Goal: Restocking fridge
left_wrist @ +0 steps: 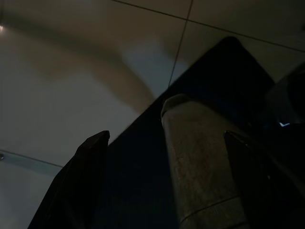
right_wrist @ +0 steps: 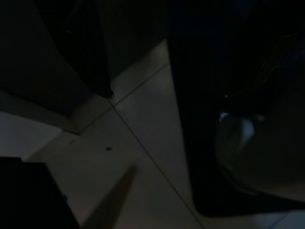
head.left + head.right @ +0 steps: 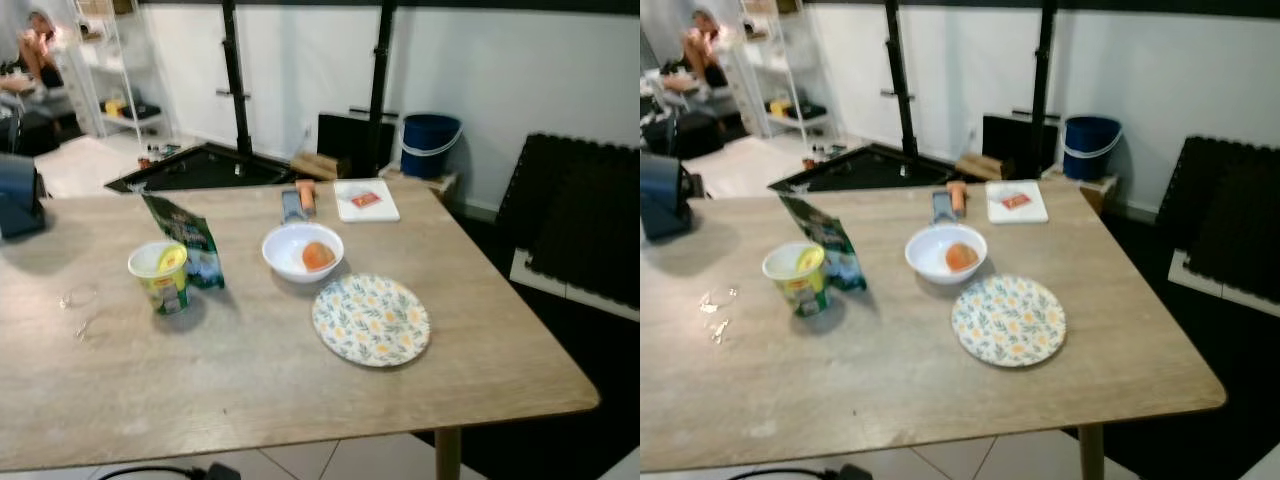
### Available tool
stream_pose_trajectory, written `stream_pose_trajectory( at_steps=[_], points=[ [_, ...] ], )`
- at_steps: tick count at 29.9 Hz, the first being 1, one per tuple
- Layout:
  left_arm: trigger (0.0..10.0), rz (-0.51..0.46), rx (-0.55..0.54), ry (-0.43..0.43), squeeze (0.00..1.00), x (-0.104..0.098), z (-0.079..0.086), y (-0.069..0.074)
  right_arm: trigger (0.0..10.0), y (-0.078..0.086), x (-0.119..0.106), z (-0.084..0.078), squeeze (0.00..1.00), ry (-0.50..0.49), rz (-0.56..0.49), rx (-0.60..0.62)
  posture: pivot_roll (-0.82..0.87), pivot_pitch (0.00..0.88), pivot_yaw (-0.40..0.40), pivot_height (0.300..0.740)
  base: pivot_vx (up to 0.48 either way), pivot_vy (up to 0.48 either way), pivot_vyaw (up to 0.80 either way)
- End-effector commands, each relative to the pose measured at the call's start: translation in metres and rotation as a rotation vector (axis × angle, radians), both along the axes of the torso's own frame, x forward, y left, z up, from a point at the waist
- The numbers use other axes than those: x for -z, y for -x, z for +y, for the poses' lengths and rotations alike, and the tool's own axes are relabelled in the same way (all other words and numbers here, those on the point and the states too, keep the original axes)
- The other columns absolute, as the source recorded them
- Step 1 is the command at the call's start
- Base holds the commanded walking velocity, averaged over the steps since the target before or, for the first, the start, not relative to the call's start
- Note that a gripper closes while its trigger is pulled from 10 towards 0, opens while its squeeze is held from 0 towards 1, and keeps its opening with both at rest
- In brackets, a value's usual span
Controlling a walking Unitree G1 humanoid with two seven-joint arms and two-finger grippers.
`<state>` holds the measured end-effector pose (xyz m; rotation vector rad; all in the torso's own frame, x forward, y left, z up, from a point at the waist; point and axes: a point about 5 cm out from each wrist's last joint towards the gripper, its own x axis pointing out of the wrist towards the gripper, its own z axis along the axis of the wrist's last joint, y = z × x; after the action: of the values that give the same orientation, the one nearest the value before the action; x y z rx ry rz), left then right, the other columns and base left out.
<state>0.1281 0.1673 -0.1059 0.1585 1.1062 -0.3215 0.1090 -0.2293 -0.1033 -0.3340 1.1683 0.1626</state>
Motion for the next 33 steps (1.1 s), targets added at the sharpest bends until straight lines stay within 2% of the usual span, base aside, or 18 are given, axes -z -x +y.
stream_pose_trajectory(
  at_steps=[1,12,27,33],
  points=[
    [10.0,0.064,0.019,-0.001,0.0,0.0048,0.0008,0.0149,10.0,0.004,0.0008,-0.0016,0.0,0.007,0.012,-0.002,-0.05,0.0,0.011,0.74,0.0,0.0,0.0],
    [10.0,0.076,0.002,0.008,0.0,0.0059,0.0001,0.0187,10.0,0.0047,0.001,-0.0012,0.0,0.004,0.012,0.002,-0.05,0.0,0.012,0.74,0.0,-0.448,0.0],
    [10.0,0.074,0.002,0.02,0.0,0.0056,-0.0014,0.0174,10.0,0.0038,0.0008,-0.0011,0.0,0.004,0.01,-0.001,-0.05,0.0,0.009,0.74,0.0,0.0,0.0],
    [10.0,0.067,0.008,0.014,0.0,0.0054,-0.0014,0.017,10.0,0.0039,0.0008,-0.001,0.0,0.004,0.01,-0.001,-0.05,0.0,0.01,0.74,0.0,-0.413,0.0]
  ],
)
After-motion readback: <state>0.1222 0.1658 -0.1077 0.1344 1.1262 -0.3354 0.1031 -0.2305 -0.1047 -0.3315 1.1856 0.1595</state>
